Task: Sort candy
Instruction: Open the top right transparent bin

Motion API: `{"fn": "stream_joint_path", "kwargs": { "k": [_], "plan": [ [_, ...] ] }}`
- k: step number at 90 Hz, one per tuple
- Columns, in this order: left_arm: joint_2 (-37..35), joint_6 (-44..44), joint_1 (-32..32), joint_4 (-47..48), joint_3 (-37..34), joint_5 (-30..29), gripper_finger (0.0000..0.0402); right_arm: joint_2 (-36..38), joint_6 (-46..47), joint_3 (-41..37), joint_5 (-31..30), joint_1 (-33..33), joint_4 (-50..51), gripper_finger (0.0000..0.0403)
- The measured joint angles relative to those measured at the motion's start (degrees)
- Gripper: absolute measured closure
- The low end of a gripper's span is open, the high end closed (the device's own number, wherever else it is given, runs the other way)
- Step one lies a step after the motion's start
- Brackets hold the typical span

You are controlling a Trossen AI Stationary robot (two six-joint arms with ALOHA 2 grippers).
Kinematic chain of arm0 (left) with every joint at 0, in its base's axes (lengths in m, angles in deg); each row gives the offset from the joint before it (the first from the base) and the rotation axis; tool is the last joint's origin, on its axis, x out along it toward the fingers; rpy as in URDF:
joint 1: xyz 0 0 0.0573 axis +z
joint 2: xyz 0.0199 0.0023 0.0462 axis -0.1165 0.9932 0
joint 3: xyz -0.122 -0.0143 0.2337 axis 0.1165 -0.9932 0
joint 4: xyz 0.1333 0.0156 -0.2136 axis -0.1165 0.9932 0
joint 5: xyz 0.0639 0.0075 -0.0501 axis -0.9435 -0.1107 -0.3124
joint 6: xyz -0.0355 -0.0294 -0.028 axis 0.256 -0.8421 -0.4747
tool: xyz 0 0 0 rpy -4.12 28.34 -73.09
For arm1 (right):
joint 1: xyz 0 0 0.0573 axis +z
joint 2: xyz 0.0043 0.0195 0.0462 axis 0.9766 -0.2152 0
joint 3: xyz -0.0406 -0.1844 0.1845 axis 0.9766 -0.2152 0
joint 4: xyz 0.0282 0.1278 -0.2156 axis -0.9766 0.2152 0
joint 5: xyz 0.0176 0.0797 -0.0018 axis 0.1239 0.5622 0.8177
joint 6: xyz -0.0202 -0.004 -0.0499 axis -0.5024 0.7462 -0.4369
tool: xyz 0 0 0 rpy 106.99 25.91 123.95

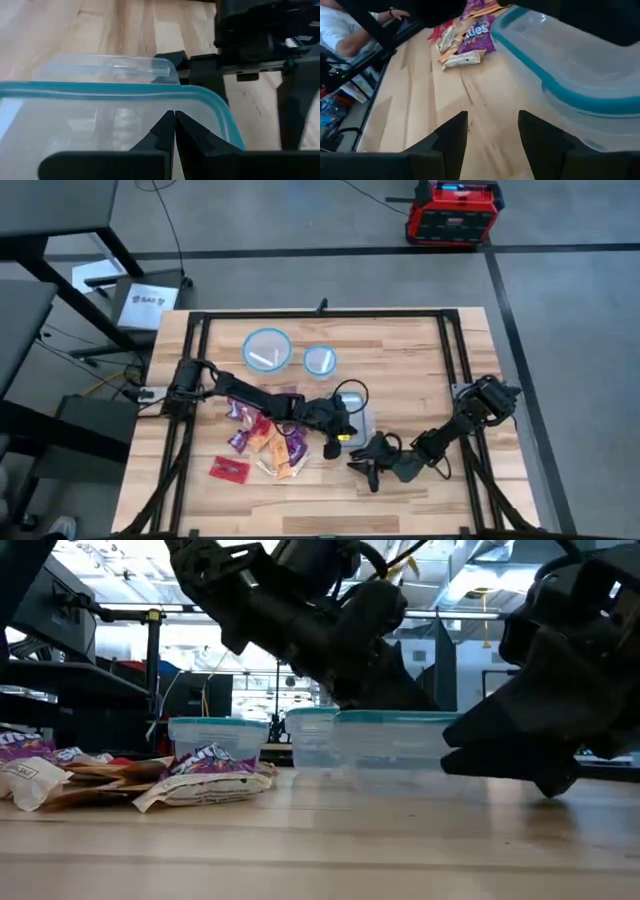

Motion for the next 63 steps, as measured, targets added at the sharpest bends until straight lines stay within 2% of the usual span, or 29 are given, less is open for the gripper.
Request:
{"fn": "stream_joint_path", "kwargs": {
  "k": [16,27,42,63],
  "plan": [
    [0.0,-2.8,0.0,-1.3,0.0,0.6,0.0402,1.1,6.4,0.0,-2.2,1.1,5.1,0.0239],
    [0.0,-4.1,0.0,-1.8,0.0,0.6,0.0402,2.1,7.1,0.5,-1.7,1.7,7.3,0.0239],
    [0.0,-5.3,-0.1,-3.9,-0.1,0.6,0.0402,1.9,7.8,2.7,-4.1,1.4,14.9,0.0239],
    [0.4,-6.0,-0.2,-3.8,-0.1,0.2,0.0402,1.3,-1.1,3.8,-3.6,-0.9,9.4,0.0239]
  ]
}}
